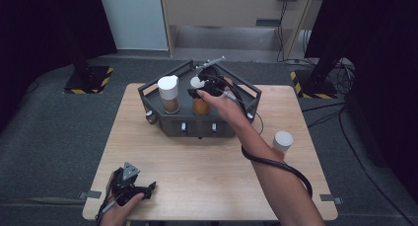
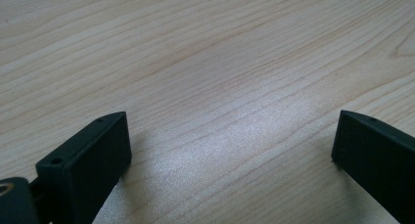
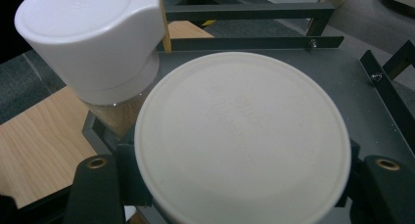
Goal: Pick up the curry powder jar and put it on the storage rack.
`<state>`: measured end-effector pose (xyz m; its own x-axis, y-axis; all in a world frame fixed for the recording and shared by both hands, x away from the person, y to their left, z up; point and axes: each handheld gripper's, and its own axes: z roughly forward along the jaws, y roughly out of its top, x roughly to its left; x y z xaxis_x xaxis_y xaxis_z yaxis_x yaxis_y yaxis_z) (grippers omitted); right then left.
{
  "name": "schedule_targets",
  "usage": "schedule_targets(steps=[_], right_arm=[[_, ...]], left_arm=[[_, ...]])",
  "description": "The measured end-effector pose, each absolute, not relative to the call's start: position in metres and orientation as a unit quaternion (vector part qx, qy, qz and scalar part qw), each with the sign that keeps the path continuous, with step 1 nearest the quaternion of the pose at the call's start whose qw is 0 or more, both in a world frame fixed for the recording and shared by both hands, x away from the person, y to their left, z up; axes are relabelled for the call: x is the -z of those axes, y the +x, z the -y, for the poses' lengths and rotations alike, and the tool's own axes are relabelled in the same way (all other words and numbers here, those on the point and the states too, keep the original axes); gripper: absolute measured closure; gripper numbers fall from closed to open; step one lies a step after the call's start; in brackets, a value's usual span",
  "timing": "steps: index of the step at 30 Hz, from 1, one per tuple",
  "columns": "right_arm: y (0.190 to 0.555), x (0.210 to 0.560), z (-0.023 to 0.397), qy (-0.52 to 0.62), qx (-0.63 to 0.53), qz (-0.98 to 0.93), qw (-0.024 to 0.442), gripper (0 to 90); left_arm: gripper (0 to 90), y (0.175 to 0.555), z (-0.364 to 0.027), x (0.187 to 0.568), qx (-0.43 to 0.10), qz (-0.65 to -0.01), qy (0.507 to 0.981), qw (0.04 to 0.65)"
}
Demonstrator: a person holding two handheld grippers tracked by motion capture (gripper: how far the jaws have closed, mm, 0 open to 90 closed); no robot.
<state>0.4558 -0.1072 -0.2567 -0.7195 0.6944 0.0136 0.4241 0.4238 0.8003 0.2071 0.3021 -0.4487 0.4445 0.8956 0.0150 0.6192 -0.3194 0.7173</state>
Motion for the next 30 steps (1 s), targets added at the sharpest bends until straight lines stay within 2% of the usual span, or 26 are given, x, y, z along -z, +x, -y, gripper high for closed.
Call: schedule_targets(steps=[30], right_arm=[[0.4542, 0.2633, 0.1124, 0.339, -0.432, -0.821, 0.156, 32.1]], left_arm=[[0.1, 0.2063, -0.3017, 0.4488, -0.212, -0.484, 0.783, 0.328]])
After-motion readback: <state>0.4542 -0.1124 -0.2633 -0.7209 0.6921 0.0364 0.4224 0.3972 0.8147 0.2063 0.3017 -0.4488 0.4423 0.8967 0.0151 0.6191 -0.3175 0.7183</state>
